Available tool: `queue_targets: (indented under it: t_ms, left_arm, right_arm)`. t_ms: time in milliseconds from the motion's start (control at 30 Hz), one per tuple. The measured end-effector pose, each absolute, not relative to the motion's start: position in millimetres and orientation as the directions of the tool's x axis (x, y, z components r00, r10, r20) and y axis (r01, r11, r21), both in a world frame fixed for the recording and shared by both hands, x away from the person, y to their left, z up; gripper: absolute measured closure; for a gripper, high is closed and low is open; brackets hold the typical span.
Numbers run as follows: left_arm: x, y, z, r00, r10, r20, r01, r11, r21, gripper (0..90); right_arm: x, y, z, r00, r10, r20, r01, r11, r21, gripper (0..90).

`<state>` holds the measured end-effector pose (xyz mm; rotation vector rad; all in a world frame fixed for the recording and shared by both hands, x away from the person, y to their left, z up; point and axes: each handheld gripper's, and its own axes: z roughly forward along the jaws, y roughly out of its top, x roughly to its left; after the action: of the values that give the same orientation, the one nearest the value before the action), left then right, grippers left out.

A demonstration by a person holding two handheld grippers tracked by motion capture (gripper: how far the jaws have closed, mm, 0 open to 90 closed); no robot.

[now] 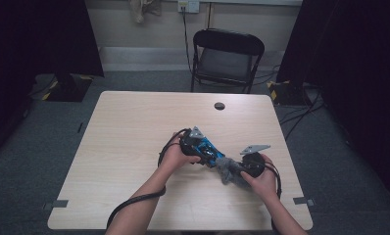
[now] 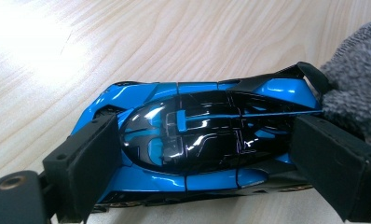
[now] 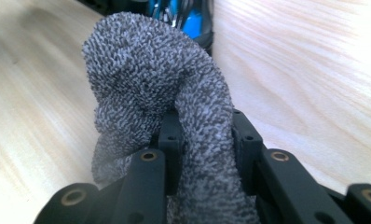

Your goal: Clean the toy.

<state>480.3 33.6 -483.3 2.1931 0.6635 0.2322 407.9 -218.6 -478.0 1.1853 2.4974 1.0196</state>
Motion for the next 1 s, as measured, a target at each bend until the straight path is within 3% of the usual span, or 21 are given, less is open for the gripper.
queue_targets:
  t_ms: [200,300,433,533,633,767,1000]
  left_arm:
    - [480.4,33.8,-483.6,0.845,0.531,-0.054,0.380,-0.528,0.759,9.0]
    - [480.4,33.7,-483.4,0.845,0.532,-0.055,0.382,-0.529,0.758,8.9]
    - [480.6,33.5,-483.4,0.845,0.532,-0.054,0.382,-0.529,0.758,9.0]
    - [480.6,33.6,-483.4,0.846,0.531,-0.054,0.381,-0.530,0.757,8.9]
    - [480.4,33.7,-483.4,0.845,0.532,-0.055,0.382,-0.529,0.758,9.0]
    - [480.6,33.6,-483.4,0.845,0.531,-0.054,0.381,-0.529,0.758,8.9]
    - [480.3,33.5,-483.3,0.846,0.531,-0.053,0.381,-0.531,0.757,9.0]
  right_arm:
    - [407.7,-220.5,-477.6,-0.662,0.741,0.113,0.608,0.443,0.659,63.5]
    - [406.1,-220.7,-476.0,-0.659,0.745,0.103,0.606,0.444,0.661,51.3]
    - [403.9,-220.6,-471.7,-0.666,0.741,0.083,0.590,0.455,0.667,43.1]
    - [402.8,-220.2,-469.0,-0.676,0.733,0.083,0.577,0.456,0.677,41.5]
    - [402.7,-217.7,-467.2,-0.697,0.710,0.103,0.562,0.451,0.693,48.0]
    - [402.3,-212.1,-470.1,-0.721,0.685,0.103,0.552,0.478,0.683,69.9]
    - [397.4,-203.2,-470.4,-0.779,0.617,0.116,0.525,0.538,0.659,76.8]
